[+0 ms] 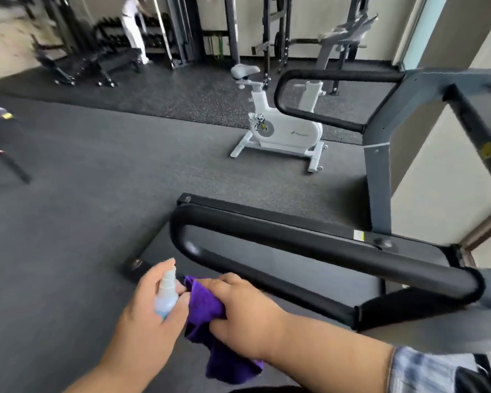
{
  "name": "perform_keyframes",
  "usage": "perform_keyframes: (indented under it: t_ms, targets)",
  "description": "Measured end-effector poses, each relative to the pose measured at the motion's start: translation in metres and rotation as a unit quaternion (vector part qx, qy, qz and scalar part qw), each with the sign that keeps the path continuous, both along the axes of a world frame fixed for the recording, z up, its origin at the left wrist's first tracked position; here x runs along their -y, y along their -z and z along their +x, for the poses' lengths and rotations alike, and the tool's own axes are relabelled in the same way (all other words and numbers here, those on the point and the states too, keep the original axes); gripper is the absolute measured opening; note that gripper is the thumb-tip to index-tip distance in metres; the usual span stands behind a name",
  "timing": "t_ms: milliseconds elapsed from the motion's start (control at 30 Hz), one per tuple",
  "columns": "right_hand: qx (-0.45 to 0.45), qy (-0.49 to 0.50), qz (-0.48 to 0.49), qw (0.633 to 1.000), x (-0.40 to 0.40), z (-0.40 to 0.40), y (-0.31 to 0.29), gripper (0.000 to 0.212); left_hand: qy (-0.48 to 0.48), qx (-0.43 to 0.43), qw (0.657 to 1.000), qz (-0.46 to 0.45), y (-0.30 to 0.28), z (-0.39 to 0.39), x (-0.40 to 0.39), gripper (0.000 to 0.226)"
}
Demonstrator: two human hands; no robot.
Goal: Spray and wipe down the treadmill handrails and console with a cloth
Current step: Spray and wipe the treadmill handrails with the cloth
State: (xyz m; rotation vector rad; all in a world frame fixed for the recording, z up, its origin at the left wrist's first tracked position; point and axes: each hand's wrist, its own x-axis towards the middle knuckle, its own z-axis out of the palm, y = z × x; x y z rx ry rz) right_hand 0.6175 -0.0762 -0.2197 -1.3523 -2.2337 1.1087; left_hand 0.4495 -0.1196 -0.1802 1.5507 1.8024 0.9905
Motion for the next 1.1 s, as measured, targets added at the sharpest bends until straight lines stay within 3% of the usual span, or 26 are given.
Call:
perform_keyframes:
  t_ms: [167,333,433,600,767,967,1100]
  targets:
    - [-0.112,-0.026,0.027,0.993,-0.016,-0.097,-0.032,0.042,-0.121,0.022,0.992,0.041,-0.017,-0.084,0.017,0.053]
    - [-0.161,-0.002,0.006,0.987,-0.023,-0.217,-0.052,0.045,-0.161,-0.025,0.987,0.005,-0.026,-0.201,0.038,0.049]
    - [-0.134,-0.039,0.046,0.989,-0.025,-0.3,-0.056,0.03,-0.186,-0.058,0.981,-0.012,-0.026,-0.277,0.053,0.049]
    - [-0.066,-0.084,0.073,0.992,-0.023,-0.409,-0.046,0.039,-0.224,-0.075,0.971,-0.042,-0.008,-0.382,0.082,0.052]
    - [-0.033,-0.115,0.07,0.99,-0.028,-0.469,-0.031,0.038,-0.255,-0.062,0.964,-0.051,0.01,-0.443,0.09,0.05]
    - [-0.042,-0.14,0.058,0.988,-0.064,-0.532,-0.012,0.022,-0.265,-0.058,0.96,-0.067,0.024,-0.496,0.059,0.05]
    - [-0.052,-0.153,0.044,0.986,-0.111,-0.575,-0.001,0.03,-0.268,-0.063,0.958,-0.081,0.029,-0.534,0.013,0.051]
